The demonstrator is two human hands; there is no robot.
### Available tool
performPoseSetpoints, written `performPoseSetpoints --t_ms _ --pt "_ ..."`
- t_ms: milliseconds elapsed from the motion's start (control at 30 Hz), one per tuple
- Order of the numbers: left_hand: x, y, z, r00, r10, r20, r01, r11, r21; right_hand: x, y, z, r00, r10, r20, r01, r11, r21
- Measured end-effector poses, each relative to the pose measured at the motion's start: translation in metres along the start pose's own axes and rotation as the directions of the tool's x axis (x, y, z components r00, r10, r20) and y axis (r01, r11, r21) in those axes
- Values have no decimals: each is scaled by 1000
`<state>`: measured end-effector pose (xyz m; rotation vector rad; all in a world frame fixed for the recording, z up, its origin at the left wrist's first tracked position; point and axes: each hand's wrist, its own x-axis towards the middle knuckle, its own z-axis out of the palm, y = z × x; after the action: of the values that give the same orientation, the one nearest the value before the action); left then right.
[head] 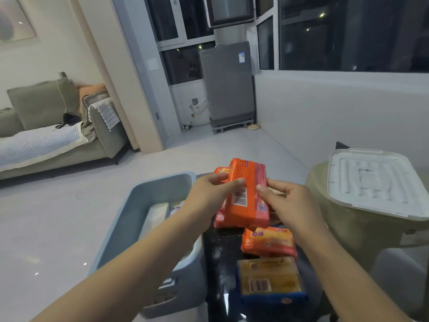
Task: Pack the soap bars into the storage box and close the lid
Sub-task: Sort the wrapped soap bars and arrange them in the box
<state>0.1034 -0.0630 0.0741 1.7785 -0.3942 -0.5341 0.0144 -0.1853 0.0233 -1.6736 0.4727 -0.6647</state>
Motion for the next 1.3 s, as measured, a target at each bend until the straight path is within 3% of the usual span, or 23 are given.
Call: performPoseSetpoints --t_ms 233,467,567,733,1000,1167,1300 --pt "-7 2 -48 996 74 -43 -76 996 -41 -5 -14 45 997 -70 -35 74 989 130" --pt "-11 -19 -99 992 113 -54 -115 993 -39 -11 -22 90 989 -91 114 72 985 155" --pt "-11 -30 -122 998 42 -38 -43 998 -34 -15 -21 110 972 -142 185 126 987 100" --pt "-5 -44 -152 993 -66 102 68 998 -12 -22 -20 132 950 -147 276 174 982 -76" --pt "10 -69 -165 914 -236 330 239 970 32 -22 -10 134 944 -165 287 255 916 -311" --pt "15 -82 -155 830 -375 413 315 926 208 -22 2 133 962 -131 238 196 942 -271" --pt "22 -81 -151 768 -453 452 376 891 254 -20 7 132 962 -98 255 157 962 -223"
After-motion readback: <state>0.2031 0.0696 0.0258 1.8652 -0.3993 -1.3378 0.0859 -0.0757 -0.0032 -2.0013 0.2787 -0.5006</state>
